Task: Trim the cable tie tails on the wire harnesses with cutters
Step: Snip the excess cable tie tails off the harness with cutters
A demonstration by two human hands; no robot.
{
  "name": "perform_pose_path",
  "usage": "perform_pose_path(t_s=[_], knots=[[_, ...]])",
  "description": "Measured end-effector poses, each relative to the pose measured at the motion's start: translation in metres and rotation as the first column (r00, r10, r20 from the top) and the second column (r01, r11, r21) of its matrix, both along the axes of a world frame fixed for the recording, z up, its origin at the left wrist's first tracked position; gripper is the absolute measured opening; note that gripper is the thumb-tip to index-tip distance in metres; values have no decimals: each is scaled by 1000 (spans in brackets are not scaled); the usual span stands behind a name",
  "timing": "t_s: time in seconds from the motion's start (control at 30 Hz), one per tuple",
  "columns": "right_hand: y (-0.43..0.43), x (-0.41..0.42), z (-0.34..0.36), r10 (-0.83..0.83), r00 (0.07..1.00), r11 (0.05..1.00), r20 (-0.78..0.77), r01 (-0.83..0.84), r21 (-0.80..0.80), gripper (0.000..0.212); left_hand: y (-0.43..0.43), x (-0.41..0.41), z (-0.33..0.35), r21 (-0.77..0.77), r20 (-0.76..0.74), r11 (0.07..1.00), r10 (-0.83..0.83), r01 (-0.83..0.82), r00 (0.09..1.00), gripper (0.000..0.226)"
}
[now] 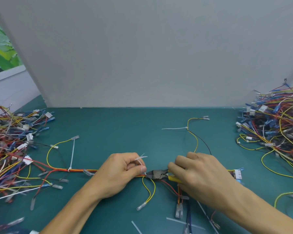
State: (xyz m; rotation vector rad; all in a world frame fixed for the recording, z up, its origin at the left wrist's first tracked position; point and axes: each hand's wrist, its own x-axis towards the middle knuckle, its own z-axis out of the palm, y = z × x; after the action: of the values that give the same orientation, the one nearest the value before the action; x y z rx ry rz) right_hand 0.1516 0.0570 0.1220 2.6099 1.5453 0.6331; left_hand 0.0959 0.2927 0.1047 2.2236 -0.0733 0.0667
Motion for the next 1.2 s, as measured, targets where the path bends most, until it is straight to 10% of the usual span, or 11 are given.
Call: perform_pose_path(t_s=[0.33,0.6,0.93,1.2], knots=[[2,-4,4,-115,976,993,-186,109,-47,18,0,0,4,-178,-14,982,66,-67,998,16],[53,-10,14,-128,793,957,-596,257,137,28,24,3,53,-822,59,558,282,-113,958,38],[51,3,-13,-275,792,942,-545,336,14,30,51,-1,46,-598,65,749,400,-285,914,23],[-43,13,8,-325,699,936,-637,333,-112,27,13,-7,31,-35,41,999,15,-13,999,25]])
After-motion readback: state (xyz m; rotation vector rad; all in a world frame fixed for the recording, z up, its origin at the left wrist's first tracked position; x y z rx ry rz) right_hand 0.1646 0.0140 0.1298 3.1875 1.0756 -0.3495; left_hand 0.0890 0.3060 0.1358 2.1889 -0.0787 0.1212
